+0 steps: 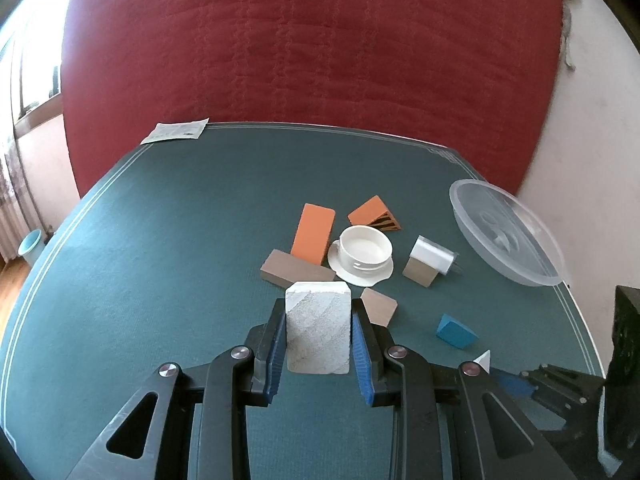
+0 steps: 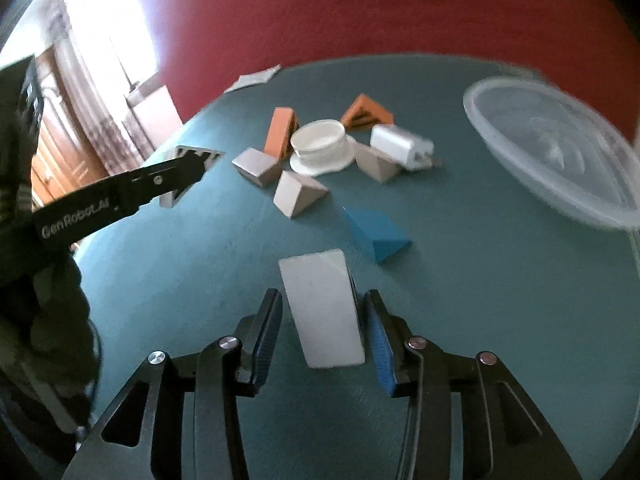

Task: Organize rigid objects
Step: 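Grasp the white block with the right gripper while the left gripper holds its wedge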

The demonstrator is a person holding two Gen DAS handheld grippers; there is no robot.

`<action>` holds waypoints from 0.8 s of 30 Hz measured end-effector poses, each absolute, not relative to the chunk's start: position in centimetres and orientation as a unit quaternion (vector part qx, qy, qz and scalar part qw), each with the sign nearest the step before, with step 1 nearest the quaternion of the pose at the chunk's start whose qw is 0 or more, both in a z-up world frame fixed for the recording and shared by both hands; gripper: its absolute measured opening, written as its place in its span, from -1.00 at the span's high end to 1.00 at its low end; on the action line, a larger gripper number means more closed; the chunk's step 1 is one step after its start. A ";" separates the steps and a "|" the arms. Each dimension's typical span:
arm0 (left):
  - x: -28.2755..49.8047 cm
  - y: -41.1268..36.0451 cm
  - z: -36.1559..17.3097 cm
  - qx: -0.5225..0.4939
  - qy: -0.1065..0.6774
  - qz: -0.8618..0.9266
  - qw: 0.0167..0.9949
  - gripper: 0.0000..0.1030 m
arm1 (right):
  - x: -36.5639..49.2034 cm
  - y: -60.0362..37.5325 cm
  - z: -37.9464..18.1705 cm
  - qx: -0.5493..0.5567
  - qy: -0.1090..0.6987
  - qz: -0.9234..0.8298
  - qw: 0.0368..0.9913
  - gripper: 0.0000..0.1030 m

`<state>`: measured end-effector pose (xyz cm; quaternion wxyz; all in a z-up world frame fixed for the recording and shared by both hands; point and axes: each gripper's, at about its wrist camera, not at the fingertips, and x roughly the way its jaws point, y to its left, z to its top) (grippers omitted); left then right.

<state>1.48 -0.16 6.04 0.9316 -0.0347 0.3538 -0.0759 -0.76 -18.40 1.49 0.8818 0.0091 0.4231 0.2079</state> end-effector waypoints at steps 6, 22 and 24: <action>1.5 -0.7 6.3 -0.029 0.352 -0.077 0.932 0.39 | -1.0 -18.7 1.9 0.009 0.414 0.196 0.889 0.35; 2.0 -3.8 7.6 -0.005 0.344 -0.108 0.933 0.39 | 3.4 -29.5 7.7 0.105 0.312 0.047 0.943 0.35; 2.2 -4.7 7.8 0.002 0.343 -0.112 0.933 0.39 | 4.5 -30.3 7.7 0.106 0.306 0.030 0.946 0.35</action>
